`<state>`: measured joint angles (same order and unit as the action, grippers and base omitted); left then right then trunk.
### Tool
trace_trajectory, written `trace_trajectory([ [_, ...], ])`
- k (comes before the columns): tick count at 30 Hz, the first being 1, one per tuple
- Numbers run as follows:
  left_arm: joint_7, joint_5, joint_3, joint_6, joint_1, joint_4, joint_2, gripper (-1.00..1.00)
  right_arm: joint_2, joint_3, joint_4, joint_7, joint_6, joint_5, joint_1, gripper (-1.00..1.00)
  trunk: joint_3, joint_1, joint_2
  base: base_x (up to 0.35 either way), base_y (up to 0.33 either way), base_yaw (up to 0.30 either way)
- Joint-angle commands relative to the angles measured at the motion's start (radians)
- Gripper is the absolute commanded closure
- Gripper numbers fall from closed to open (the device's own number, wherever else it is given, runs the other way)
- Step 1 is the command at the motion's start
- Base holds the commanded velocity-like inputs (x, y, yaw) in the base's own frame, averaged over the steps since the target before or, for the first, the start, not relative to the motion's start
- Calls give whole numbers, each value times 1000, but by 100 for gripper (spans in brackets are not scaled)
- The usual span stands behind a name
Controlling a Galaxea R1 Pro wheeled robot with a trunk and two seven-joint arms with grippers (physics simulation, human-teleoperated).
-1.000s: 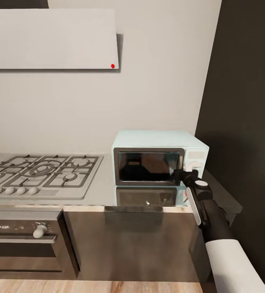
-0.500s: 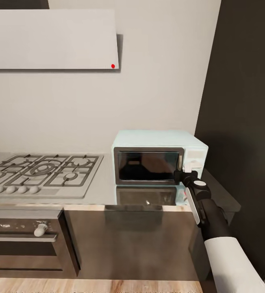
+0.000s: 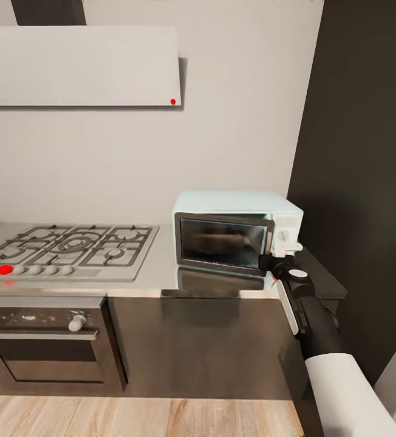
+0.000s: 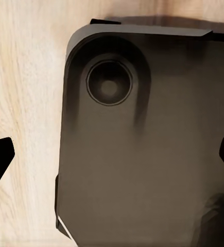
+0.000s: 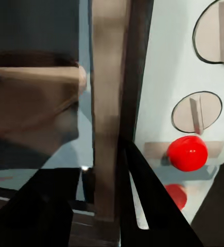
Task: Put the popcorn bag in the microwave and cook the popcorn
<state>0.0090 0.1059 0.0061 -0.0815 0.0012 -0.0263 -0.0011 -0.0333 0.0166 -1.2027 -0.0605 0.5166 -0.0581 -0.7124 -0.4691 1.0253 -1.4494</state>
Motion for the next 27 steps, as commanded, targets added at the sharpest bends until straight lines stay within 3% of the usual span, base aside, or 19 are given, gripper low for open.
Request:
trace_trajectory([
  [1, 0, 9, 0, -1, 1, -1, 0, -100, 0, 8, -1, -5, 7, -32, -1, 100, -1, 0, -1, -159, 130, 0],
  [27, 0, 9, -1, -1, 1, -1, 1, -100, 0, 9, -1, -5, 8, -34, -1, 100, -1, 0, -1, -135, 119, 0],
])
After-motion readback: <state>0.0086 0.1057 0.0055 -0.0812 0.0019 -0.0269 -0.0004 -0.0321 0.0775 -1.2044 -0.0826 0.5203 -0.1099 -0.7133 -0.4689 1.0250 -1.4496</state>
